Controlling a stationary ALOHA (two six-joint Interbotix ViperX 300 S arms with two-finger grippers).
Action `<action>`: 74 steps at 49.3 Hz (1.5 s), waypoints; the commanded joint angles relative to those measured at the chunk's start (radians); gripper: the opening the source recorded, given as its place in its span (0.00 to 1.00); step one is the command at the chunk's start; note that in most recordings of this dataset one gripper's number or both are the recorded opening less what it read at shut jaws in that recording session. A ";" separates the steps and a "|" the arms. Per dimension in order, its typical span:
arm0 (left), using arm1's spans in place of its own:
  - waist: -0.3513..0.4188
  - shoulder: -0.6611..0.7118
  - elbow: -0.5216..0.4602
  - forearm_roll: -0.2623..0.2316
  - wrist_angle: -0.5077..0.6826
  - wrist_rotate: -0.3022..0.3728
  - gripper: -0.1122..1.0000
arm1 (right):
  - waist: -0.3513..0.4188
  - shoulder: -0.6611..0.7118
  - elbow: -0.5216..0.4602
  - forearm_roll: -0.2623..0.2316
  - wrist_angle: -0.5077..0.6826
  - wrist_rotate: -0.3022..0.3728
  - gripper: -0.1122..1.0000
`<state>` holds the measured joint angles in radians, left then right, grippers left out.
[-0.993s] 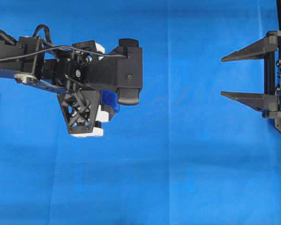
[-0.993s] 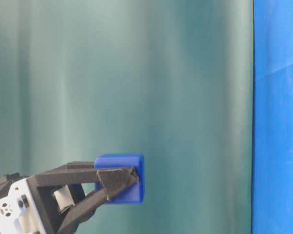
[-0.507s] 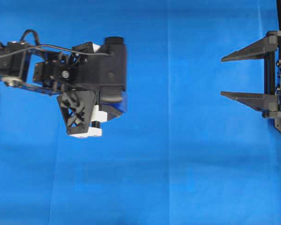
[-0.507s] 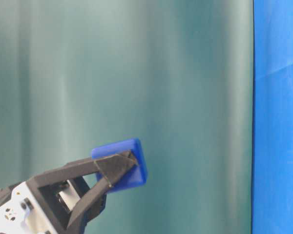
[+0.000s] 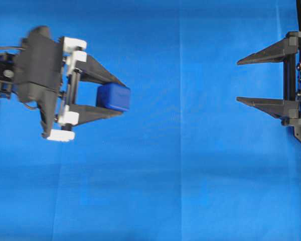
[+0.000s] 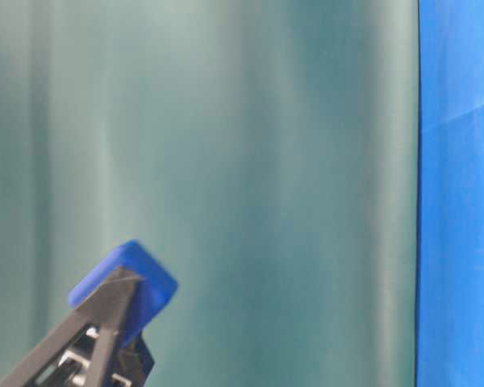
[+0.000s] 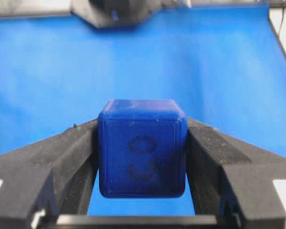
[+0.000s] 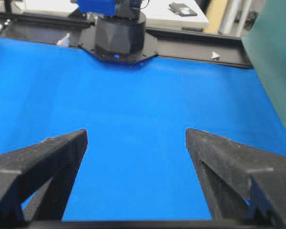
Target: Handover the blue block to the right arm after grasping it with the left arm, then place it in the designated position.
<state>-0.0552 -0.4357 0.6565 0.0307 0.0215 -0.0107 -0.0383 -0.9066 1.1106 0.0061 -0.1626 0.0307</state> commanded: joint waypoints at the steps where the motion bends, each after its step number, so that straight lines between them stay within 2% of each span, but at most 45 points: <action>1: 0.012 -0.123 0.029 -0.002 -0.100 0.000 0.51 | -0.003 0.003 -0.029 -0.002 -0.003 -0.003 0.98; 7: 0.018 -0.129 0.061 -0.002 -0.158 0.002 0.51 | -0.003 0.003 -0.029 -0.002 -0.002 -0.003 0.98; 39: 0.026 -0.129 0.063 -0.006 -0.155 0.000 0.51 | -0.002 0.002 -0.049 -0.012 0.014 -0.011 0.98; 51: 0.028 -0.129 0.063 -0.006 -0.156 0.000 0.51 | -0.003 -0.005 -0.091 -0.126 0.061 -0.091 0.96; 74: 0.032 -0.129 0.064 -0.006 -0.155 -0.003 0.51 | -0.002 -0.006 -0.152 -0.397 0.057 -0.299 0.95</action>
<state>-0.0245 -0.5354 0.7302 0.0261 -0.1243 -0.0123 -0.0399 -0.9143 0.9863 -0.3513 -0.0982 -0.2470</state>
